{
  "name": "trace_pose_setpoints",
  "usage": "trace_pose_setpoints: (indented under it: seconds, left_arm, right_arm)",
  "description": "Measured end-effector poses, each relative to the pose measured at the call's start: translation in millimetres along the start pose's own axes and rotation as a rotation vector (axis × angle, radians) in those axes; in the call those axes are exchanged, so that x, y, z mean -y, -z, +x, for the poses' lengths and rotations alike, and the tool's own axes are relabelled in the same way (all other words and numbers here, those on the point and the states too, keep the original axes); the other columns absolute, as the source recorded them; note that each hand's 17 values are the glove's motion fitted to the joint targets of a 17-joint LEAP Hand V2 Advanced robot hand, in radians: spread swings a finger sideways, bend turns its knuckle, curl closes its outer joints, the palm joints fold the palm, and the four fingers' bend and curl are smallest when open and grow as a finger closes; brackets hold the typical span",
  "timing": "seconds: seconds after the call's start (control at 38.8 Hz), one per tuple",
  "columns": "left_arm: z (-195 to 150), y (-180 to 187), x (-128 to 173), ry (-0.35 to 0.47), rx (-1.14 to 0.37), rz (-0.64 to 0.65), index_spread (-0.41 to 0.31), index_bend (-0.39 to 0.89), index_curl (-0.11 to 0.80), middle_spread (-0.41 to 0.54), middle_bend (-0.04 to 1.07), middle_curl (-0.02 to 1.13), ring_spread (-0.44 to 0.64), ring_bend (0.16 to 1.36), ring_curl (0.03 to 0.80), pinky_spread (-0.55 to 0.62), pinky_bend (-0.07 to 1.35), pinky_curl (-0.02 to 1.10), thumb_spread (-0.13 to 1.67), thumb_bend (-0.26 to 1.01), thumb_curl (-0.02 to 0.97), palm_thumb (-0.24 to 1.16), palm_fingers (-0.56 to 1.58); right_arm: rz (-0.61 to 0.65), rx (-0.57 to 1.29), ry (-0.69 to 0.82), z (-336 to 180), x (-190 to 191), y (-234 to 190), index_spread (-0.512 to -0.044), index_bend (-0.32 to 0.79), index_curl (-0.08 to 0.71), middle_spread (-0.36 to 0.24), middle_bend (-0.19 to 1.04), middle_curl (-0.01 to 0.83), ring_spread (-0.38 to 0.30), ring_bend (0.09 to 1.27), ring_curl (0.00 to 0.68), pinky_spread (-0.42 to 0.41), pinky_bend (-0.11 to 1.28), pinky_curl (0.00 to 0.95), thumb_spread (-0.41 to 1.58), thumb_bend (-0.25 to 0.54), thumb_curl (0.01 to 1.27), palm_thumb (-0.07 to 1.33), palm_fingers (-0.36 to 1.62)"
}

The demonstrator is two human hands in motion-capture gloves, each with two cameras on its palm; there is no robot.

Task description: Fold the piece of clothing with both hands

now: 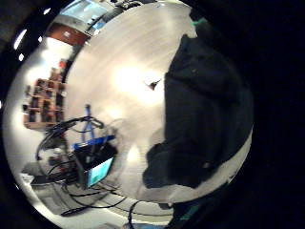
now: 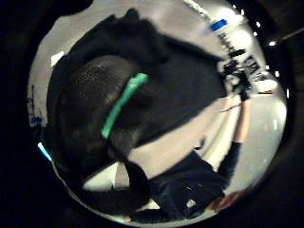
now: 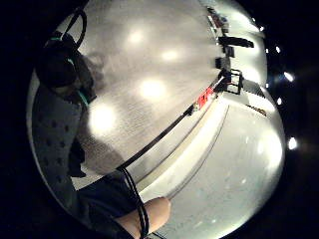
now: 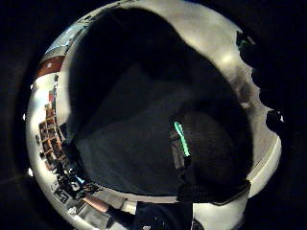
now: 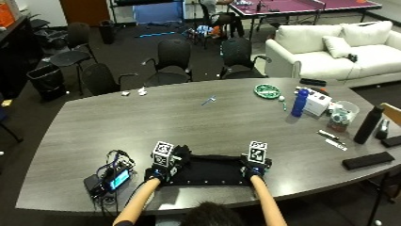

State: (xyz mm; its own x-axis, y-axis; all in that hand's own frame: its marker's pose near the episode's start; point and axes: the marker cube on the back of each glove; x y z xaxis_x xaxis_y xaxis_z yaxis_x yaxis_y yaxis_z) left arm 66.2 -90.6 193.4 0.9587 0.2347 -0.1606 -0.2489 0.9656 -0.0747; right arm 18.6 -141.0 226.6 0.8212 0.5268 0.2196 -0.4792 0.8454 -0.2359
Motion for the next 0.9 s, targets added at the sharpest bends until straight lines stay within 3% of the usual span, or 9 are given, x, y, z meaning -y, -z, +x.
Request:
trace_pose_setpoints:
  seconds: [0.03,0.1,0.18,0.36,0.46,0.64,0.72,0.85,0.9]
  left_arm:
    - [-0.9,-8.6,2.0,0.027,0.027,0.012,-0.131,0.29,0.475,0.034,0.02,0.29,0.09,0.45,0.413,0.10,0.26,0.42,1.25,-0.07,0.317,0.21,0.35]
    - [-1.8,-35.2,4.5,0.075,-0.016,-0.052,-0.113,0.05,0.407,0.069,0.08,0.28,0.17,0.51,0.422,0.19,0.35,0.44,1.18,-0.13,0.268,-0.01,0.14]
    - [-4.6,-55.3,11.8,0.133,-0.091,-0.095,-0.115,-0.05,0.334,0.118,0.13,0.28,0.25,0.57,0.436,0.28,0.45,0.46,1.12,-0.12,0.241,-0.11,-0.03]
    - [-9.3,-77.3,15.6,0.179,-0.171,-0.162,-0.101,0.02,0.236,0.179,0.20,0.27,0.37,0.61,0.393,0.39,0.48,0.42,1.04,-0.11,0.190,-0.15,-0.13]
    - [-9.4,-77.4,14.4,0.180,-0.190,-0.177,-0.090,0.05,0.209,0.198,0.22,0.28,0.41,0.60,0.380,0.42,0.47,0.41,1.02,-0.10,0.168,-0.14,-0.13]
    - [-8.8,-69.7,10.2,0.188,-0.263,-0.222,-0.077,0.09,0.192,0.205,0.23,0.30,0.44,0.58,0.357,0.45,0.44,0.39,1.01,-0.09,0.147,-0.13,-0.08]
    - [-6.8,-65.8,12.0,0.122,-0.333,-0.226,-0.075,0.15,0.208,0.193,0.22,0.30,0.44,0.57,0.350,0.45,0.43,0.38,1.02,-0.08,0.142,-0.11,-0.02]
    - [15.4,-55.7,7.4,-0.102,-0.598,-0.225,-0.074,0.21,0.253,0.154,0.19,0.30,0.43,0.54,0.329,0.44,0.39,0.36,1.05,-0.05,0.142,-0.07,0.06]
    - [26.4,-53.8,-1.0,-0.127,-0.657,-0.264,-0.071,0.25,0.277,0.145,0.17,0.30,0.42,0.52,0.320,0.42,0.37,0.35,1.07,-0.03,0.148,-0.04,0.09]
  right_arm:
    - [-0.004,0.020,0.000,-2.1,0.1,-3.6,-0.182,0.02,0.279,-0.036,0.16,0.439,-0.129,0.52,0.441,-0.084,0.64,0.410,1.13,-0.049,0.49,0.60,0.89]
    - [-0.021,0.065,-0.003,-11.8,-1.8,-9.8,-0.169,0.02,0.253,-0.021,0.17,0.432,-0.124,0.52,0.441,-0.110,0.69,0.420,1.16,-0.034,0.47,0.58,0.88]
    - [-0.001,0.061,-0.002,-23.9,-1.5,-8.5,-0.155,0.00,0.225,-0.020,0.18,0.430,-0.136,0.55,0.451,-0.151,0.74,0.427,1.17,-0.021,0.45,0.58,0.90]
    - [0.015,0.103,0.010,-44.8,2.3,-5.6,-0.124,-0.06,0.139,-0.039,0.24,0.447,-0.172,0.63,0.464,-0.229,0.80,0.426,1.20,0.016,0.45,0.67,0.96]
    - [0.049,0.160,-0.009,-51.1,10.1,-4.0,-0.108,-0.04,0.109,-0.055,0.24,0.454,-0.188,0.66,0.468,-0.272,0.82,0.420,1.20,0.029,0.45,0.74,0.99]
    - [0.099,0.240,-0.050,-44.4,23.9,2.5,-0.150,0.10,0.147,-0.137,0.30,0.486,-0.234,0.69,0.481,-0.330,0.75,0.407,1.04,0.072,0.51,0.94,1.18]
    - [0.065,0.257,-0.073,-28.1,31.6,3.7,-0.182,0.15,0.177,-0.163,0.31,0.496,-0.240,0.68,0.481,-0.347,0.71,0.397,0.94,0.060,0.54,0.98,1.23]
    - [-0.001,0.284,-0.122,14.0,43.3,3.4,-0.217,0.20,0.235,-0.189,0.31,0.501,-0.251,0.66,0.475,-0.368,0.65,0.382,0.80,0.016,0.57,1.00,1.27]
    - [0.017,0.259,-0.176,36.8,49.2,4.8,-0.224,0.20,0.253,-0.196,0.31,0.501,-0.253,0.65,0.473,-0.373,0.64,0.379,0.76,0.005,0.58,1.02,1.27]
